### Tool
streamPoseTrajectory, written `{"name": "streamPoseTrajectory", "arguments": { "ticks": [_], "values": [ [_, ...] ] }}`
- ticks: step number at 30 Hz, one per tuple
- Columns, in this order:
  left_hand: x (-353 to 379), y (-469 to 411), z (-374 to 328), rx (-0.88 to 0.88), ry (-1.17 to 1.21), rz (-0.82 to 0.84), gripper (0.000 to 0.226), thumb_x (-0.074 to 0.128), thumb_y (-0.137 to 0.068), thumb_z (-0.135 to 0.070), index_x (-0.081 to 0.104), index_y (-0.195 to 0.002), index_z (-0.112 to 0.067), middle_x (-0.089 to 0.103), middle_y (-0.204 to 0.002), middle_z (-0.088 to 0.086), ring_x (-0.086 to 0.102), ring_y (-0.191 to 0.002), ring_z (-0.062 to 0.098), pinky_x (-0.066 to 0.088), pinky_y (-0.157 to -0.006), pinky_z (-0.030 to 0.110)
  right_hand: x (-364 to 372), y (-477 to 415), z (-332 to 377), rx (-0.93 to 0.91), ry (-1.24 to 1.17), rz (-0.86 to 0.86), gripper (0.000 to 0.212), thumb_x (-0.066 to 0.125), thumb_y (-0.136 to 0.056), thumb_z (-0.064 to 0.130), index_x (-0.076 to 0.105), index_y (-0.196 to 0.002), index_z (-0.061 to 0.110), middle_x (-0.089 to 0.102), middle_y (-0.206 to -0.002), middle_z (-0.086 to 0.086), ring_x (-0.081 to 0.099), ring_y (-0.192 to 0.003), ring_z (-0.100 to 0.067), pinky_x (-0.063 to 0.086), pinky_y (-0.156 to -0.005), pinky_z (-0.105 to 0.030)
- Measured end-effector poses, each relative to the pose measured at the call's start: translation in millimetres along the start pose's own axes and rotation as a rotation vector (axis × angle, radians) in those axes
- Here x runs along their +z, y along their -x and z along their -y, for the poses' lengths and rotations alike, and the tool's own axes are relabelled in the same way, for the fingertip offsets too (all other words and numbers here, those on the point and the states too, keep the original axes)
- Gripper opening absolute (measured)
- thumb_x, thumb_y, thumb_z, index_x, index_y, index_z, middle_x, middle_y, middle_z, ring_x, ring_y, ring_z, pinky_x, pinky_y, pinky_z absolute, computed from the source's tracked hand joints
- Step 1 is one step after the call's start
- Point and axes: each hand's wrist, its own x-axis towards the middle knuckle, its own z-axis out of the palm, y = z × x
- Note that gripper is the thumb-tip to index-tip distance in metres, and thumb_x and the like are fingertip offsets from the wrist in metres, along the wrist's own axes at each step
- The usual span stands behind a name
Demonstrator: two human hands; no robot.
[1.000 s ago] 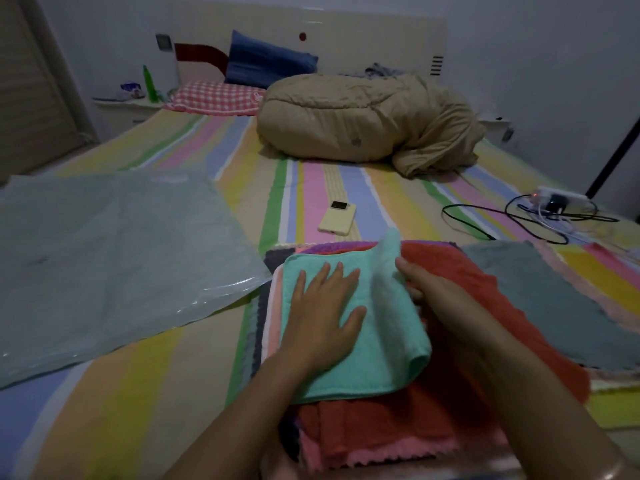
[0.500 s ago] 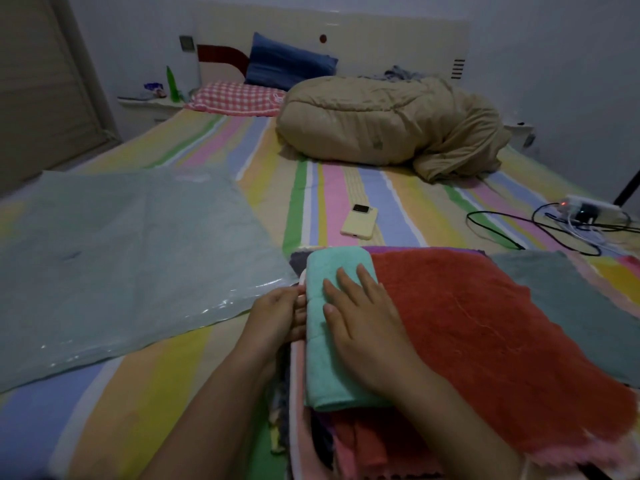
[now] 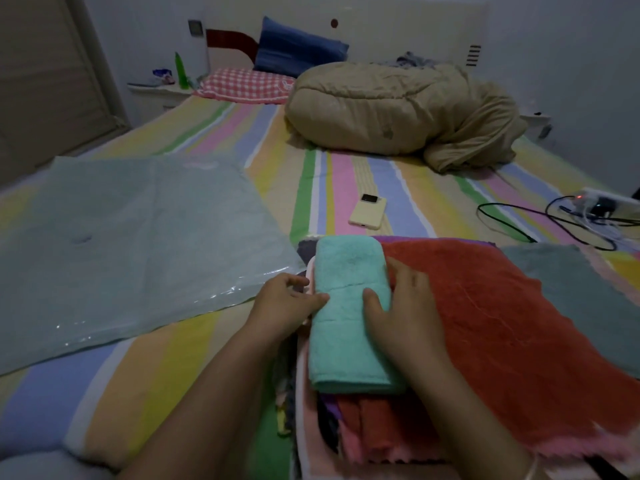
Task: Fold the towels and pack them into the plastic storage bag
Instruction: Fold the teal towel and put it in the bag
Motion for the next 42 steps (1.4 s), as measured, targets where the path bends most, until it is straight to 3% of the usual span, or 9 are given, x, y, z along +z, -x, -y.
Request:
{"name": "streamPoseTrajectory", "arguments": {
  "ticks": [3,8,13,18,25,30,34,37,42],
  "values": [
    [-3,-6,-6,-0.089,0.102,0.093,0.044,0.076,-0.08,-0.015,0.056,-0.119,-0.009,0.061,-0.113,0.009,0.063,-0.074,0.015,0.05,-0.043,0.019,-9,-6,-2,0.157,-0.014,0.224,0.065,0.059,-0.082,0.05,0.032,-0.136,0.028,0.057,-0.128,-0.001,0.057,-0.114,-0.027,0.046,-0.095,-0.04],
    [-11,-17,-6,-0.169,0.176,0.232,0.029,0.074,-0.079,-0.01,0.067,-0.107,-0.002,0.072,-0.09,0.01,0.066,-0.069,0.015,0.052,-0.052,0.023,-10,-17,12,0.104,-0.094,0.313,0.077,0.063,-0.081,0.033,0.012,-0.138,0.028,0.059,-0.118,-0.005,0.061,-0.102,-0.031,0.049,-0.087,-0.038],
    [-21,-15,-7,-0.088,0.318,0.216,0.016,0.069,-0.082,-0.003,0.07,-0.098,-0.005,0.074,-0.092,0.009,0.069,-0.069,0.016,0.053,-0.054,0.022,-9,-21,22,-0.07,-0.101,0.274,0.054,0.061,-0.083,0.02,0.02,-0.114,0.036,0.051,-0.103,0.0,0.052,-0.071,-0.02,0.037,-0.066,-0.031],
    [-33,-4,-7,0.016,0.403,0.112,0.025,0.064,-0.081,0.005,0.063,-0.105,-0.004,0.073,-0.096,0.009,0.07,-0.082,0.021,0.057,-0.064,0.029,2,-12,46,-0.216,0.037,0.22,0.03,0.057,-0.086,0.022,0.041,-0.105,0.039,0.042,-0.107,0.004,0.056,-0.093,-0.029,0.045,-0.08,-0.039],
    [-83,29,0,0.124,0.52,0.02,0.023,0.065,-0.086,-0.001,0.057,-0.108,-0.005,0.072,-0.094,0.013,0.072,-0.076,0.018,0.06,-0.063,0.031,34,21,111,-0.425,0.406,-0.078,0.025,0.047,-0.087,0.034,0.049,-0.112,0.031,0.046,-0.109,0.001,0.05,-0.098,-0.024,0.031,-0.058,-0.031],
    [-139,40,26,0.033,0.636,-0.03,0.017,0.061,-0.088,-0.002,0.063,-0.104,-0.002,0.07,-0.099,0.014,0.07,-0.081,0.018,0.056,-0.058,0.027,85,48,156,-0.474,0.502,-0.077,0.015,0.06,-0.076,0.029,0.065,-0.087,0.021,0.062,-0.108,-0.007,0.061,-0.079,-0.028,0.039,-0.046,-0.03],
    [-187,46,46,-0.048,0.744,0.049,0.019,0.051,-0.085,-0.002,0.068,-0.093,0.001,0.071,-0.089,0.015,0.069,-0.081,0.022,0.057,-0.077,0.036,118,74,187,-0.428,0.421,0.044,0.042,0.041,-0.082,0.049,0.064,-0.1,0.019,0.05,-0.136,-0.011,0.057,-0.099,-0.031,0.046,-0.066,-0.036],
    [-213,44,58,-0.061,0.808,0.139,0.029,0.042,-0.087,-0.004,0.067,-0.099,0.001,0.073,-0.097,0.015,0.07,-0.088,0.023,0.055,-0.082,0.037,134,83,203,-0.441,0.448,0.068,0.064,0.054,-0.068,0.069,0.062,-0.105,0.018,0.05,-0.136,-0.013,0.057,-0.099,-0.03,0.048,-0.066,-0.036],
    [-242,39,77,-0.079,0.932,0.261,0.038,0.032,-0.088,0.004,0.06,-0.115,0.007,0.068,-0.112,0.022,0.066,-0.104,0.028,0.055,-0.087,0.034,153,78,211,-0.45,0.545,0.021,0.048,0.083,-0.048,0.032,0.062,-0.088,0.017,0.063,-0.114,-0.012,0.061,-0.078,-0.029,0.043,-0.051,-0.03]
  ]
}}
